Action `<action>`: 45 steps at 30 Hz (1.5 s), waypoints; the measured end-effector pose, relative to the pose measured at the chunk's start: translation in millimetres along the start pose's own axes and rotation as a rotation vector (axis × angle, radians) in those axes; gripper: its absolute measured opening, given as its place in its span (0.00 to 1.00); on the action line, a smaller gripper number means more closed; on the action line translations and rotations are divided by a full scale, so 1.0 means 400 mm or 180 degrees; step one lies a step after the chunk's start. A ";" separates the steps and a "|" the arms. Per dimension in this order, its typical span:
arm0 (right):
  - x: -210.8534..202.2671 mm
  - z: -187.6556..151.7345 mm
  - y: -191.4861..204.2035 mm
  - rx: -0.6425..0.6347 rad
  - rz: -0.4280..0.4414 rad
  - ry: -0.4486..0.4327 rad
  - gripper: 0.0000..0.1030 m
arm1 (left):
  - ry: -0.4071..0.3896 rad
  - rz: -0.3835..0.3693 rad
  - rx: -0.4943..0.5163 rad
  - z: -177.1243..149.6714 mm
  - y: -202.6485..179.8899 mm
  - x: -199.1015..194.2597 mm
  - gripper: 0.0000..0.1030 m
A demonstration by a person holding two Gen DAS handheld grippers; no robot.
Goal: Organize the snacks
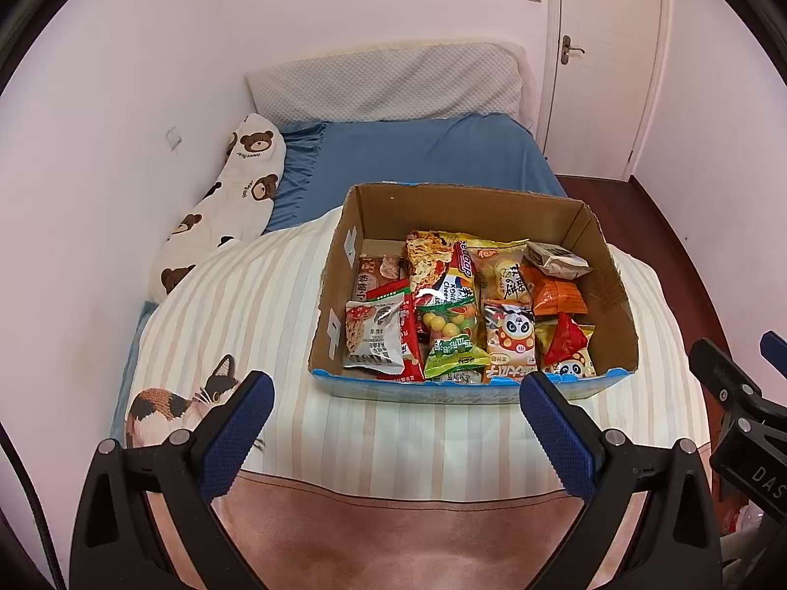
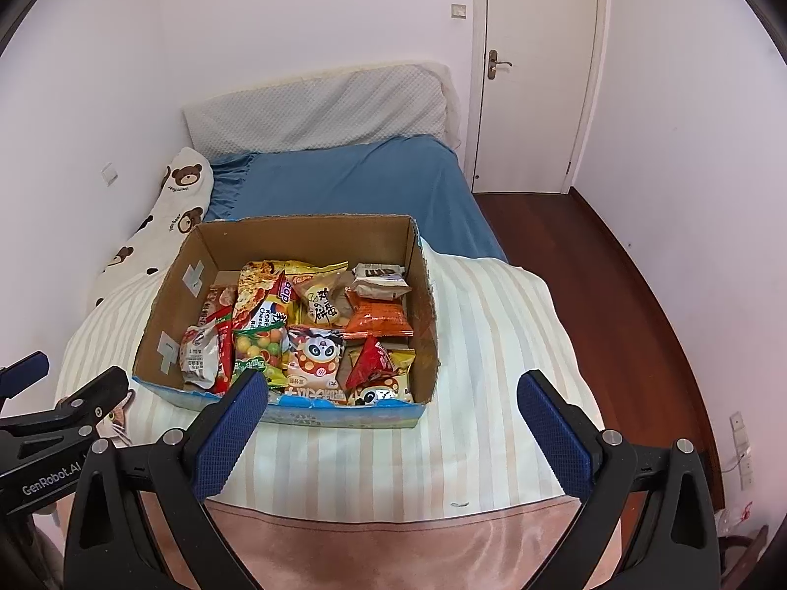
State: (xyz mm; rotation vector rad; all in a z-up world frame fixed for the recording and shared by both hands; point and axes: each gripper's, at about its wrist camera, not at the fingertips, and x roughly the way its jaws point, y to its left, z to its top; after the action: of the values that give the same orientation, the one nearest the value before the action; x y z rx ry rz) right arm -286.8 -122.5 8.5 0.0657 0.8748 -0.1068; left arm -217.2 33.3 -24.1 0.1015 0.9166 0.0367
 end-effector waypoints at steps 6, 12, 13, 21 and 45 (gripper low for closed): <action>-0.005 0.001 -0.001 -0.0001 -0.0001 -0.0009 1.00 | -0.0013 0.0000 -0.0007 0.004 -0.001 -0.009 0.99; -0.004 0.002 0.000 -0.0008 0.0000 -0.0005 1.00 | -0.0018 0.0015 -0.0011 0.006 -0.002 -0.018 0.99; -0.006 0.001 -0.002 -0.0002 -0.0002 -0.0003 1.00 | -0.0017 0.0020 -0.0011 0.006 -0.002 -0.022 1.00; -0.002 -0.005 -0.008 0.0015 0.0007 0.0019 1.00 | -0.0003 0.0023 -0.0010 0.000 -0.004 -0.021 0.99; -0.002 -0.021 -0.012 0.0081 0.0053 0.0079 1.00 | -0.0022 0.0054 0.0043 0.000 -0.011 -0.020 0.99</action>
State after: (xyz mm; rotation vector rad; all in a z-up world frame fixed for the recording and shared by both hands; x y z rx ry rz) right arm -294.3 -126.5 3.9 0.0982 0.8975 -0.1019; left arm -222.1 28.4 -18.1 0.1218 0.9091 0.0458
